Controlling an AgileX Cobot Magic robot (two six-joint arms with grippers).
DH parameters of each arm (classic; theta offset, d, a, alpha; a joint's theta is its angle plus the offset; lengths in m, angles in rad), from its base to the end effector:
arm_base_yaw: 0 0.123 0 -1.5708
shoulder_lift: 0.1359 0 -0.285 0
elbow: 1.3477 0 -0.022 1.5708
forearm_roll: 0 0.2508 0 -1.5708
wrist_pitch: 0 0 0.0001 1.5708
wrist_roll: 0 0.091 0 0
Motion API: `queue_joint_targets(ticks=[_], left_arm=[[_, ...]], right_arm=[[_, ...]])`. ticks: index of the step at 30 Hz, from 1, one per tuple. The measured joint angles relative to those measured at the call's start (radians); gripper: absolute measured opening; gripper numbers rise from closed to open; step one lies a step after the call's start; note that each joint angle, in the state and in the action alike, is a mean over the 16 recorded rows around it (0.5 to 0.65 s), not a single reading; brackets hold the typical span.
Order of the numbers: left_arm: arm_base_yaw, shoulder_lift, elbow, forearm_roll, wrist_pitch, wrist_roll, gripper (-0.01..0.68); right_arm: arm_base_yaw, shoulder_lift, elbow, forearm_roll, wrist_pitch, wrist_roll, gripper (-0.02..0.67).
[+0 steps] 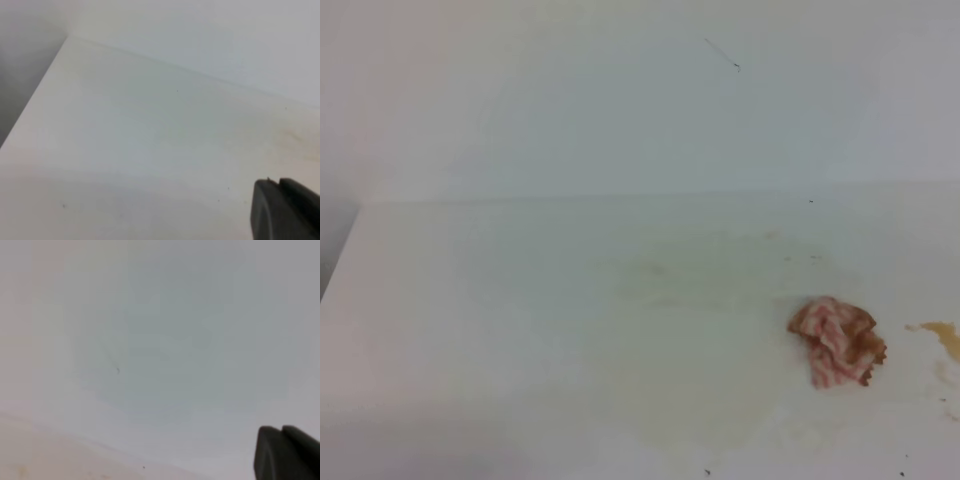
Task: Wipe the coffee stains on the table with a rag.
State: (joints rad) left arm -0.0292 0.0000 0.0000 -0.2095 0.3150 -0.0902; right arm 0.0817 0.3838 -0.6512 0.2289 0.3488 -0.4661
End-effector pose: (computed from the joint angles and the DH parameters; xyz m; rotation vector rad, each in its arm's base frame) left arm 0.0539 -0.0075 0.1853 -0.1877 1.7909 -0.2859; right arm 0.0701 0.0128 0.3734 -0.3177 1.5243 -0.0729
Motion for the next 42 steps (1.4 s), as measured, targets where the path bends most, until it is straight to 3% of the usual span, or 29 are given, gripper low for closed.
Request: queue_joint_targets(ticks=[9,16,29,42], left_arm=[[0.0,0.0,0.0,0.0,0.0,0.0,-0.005],[0.0,0.0,0.0,0.0,0.0,0.0,-0.005],[0.0,0.0,0.0,0.0,0.0,0.0,-0.005],[0.0,0.0,0.0,0.0,0.0,0.0,-0.005]], right_arm=[[-0.081,-0.287,0.422,0.012,-0.115,0.131,0.0],[-0.097,-0.39,0.616,0.026,-0.092,0.147,0.0],[-0.097,-0.409,0.686,0.0,-0.025,0.177,0.0],[-0.097,-0.408,0.683,-0.185,-0.013,0.408,0.0]])
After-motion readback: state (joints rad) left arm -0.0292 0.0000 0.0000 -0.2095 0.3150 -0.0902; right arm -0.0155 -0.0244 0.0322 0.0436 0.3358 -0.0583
